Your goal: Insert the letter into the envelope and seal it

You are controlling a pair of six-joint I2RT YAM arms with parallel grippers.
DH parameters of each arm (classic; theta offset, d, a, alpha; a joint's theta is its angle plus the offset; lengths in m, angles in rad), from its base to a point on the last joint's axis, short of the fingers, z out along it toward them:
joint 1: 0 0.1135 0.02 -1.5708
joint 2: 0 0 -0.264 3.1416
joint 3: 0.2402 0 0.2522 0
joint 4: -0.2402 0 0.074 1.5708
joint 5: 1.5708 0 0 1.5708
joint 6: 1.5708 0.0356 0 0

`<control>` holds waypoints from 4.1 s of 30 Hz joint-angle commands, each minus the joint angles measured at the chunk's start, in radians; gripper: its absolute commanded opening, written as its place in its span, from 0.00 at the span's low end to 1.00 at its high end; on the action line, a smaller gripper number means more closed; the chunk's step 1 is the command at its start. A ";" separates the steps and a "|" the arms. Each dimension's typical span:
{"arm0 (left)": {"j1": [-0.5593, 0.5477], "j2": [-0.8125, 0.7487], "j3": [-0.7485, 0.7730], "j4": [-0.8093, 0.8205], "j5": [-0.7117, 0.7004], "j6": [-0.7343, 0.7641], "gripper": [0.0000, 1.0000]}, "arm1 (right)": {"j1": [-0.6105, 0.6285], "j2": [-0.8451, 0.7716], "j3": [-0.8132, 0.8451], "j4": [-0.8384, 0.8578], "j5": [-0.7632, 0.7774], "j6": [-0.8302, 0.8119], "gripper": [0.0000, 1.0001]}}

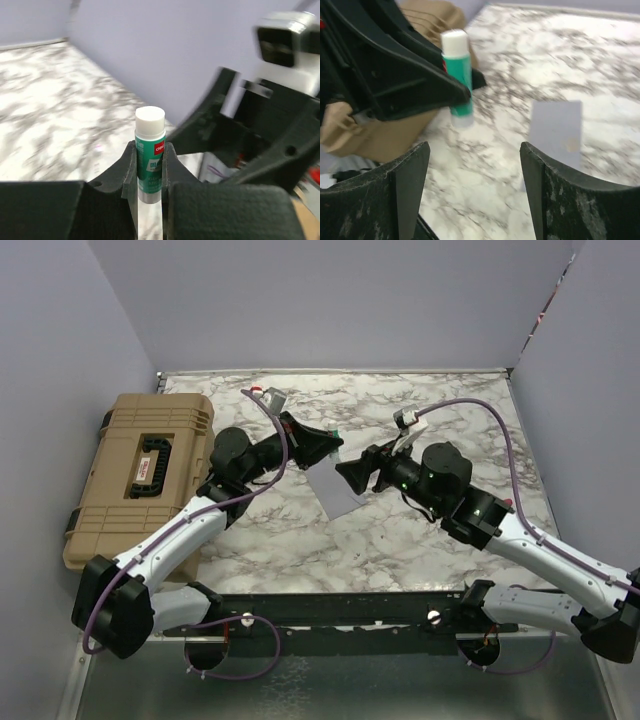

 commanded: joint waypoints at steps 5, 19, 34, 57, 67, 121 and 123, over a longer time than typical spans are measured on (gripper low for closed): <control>0.002 -0.053 0.018 -0.448 -0.593 0.199 0.00 | -0.032 0.032 0.004 -0.417 0.509 0.156 0.79; 0.002 -0.055 0.016 -0.389 -0.384 0.194 0.00 | -0.443 0.480 0.067 -0.534 0.368 0.270 0.77; 0.000 -0.027 0.012 -0.363 -0.304 0.176 0.00 | -0.555 0.670 0.095 -0.416 0.298 0.255 0.53; 0.000 -0.021 0.016 -0.362 -0.279 0.179 0.00 | -0.581 0.731 0.147 -0.435 0.209 0.195 0.10; -0.019 0.002 0.022 -0.326 -0.210 0.181 0.00 | -0.581 0.572 0.113 -0.464 0.098 0.161 0.01; -0.239 0.076 0.112 -0.457 -0.049 0.764 0.00 | -0.579 0.075 0.034 -0.245 -0.874 0.300 0.01; -0.240 0.075 0.112 -0.451 -0.051 0.760 0.00 | -0.579 0.074 0.030 -0.236 -0.881 0.306 0.01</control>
